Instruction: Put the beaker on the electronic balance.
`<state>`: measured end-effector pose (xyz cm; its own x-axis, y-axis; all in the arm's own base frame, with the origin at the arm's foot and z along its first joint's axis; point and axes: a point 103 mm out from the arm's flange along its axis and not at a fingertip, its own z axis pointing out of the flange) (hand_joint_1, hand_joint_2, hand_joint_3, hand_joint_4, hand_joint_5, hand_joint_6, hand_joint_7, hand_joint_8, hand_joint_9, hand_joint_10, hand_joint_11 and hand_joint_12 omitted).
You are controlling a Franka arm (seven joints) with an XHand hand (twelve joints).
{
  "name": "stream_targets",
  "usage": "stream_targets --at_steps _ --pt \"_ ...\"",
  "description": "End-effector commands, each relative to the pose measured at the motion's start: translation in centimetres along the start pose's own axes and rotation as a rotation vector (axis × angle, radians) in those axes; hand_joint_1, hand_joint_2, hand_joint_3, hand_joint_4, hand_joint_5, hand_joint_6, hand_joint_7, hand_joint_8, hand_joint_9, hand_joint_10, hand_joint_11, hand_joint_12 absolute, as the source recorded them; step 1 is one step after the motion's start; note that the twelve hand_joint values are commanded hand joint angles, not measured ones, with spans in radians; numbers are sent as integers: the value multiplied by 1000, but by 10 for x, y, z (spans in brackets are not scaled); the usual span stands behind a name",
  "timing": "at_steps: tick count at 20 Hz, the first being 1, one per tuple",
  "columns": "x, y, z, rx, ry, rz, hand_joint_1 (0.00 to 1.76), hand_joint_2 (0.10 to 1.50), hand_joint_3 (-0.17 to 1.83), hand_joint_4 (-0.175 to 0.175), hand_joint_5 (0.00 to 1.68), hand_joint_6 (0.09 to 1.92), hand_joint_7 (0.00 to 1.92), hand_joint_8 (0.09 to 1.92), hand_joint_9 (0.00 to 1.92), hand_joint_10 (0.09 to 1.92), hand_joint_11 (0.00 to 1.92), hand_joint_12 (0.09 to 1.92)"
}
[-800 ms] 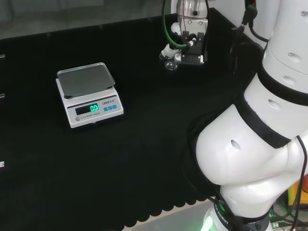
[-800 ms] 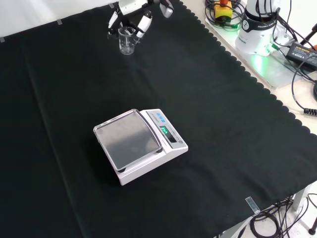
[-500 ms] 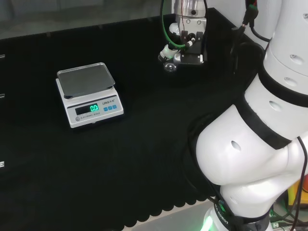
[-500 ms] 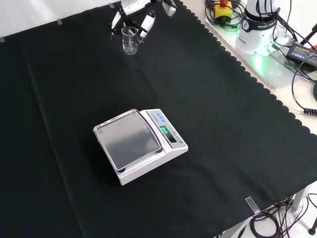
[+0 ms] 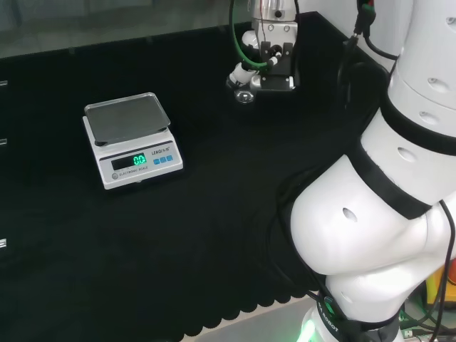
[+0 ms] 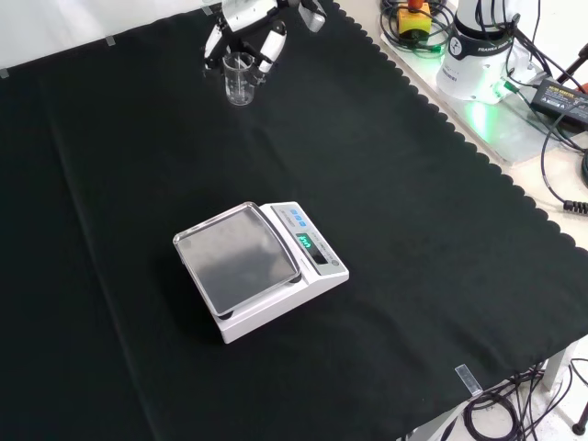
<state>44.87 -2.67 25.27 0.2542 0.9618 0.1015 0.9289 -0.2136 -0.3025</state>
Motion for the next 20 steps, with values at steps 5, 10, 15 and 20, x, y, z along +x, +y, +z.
stream_targets --at_steps 5,10,15,20 --pt "63 29 -1 40 -42 -116 1189 1147 -175 -175 692 853 943 912 1326 542 1460 611" --pt "98 45 2 54 -58 -173 1187 1148 -175 -175 691 855 944 913 1326 545 1462 612" --pt "126 56 6 64 -68 -215 1185 1148 -175 -175 692 856 947 915 1325 547 1463 612" --pt "147 65 13 80 -80 -244 1185 1148 -175 -175 692 857 950 915 1325 549 1464 612"
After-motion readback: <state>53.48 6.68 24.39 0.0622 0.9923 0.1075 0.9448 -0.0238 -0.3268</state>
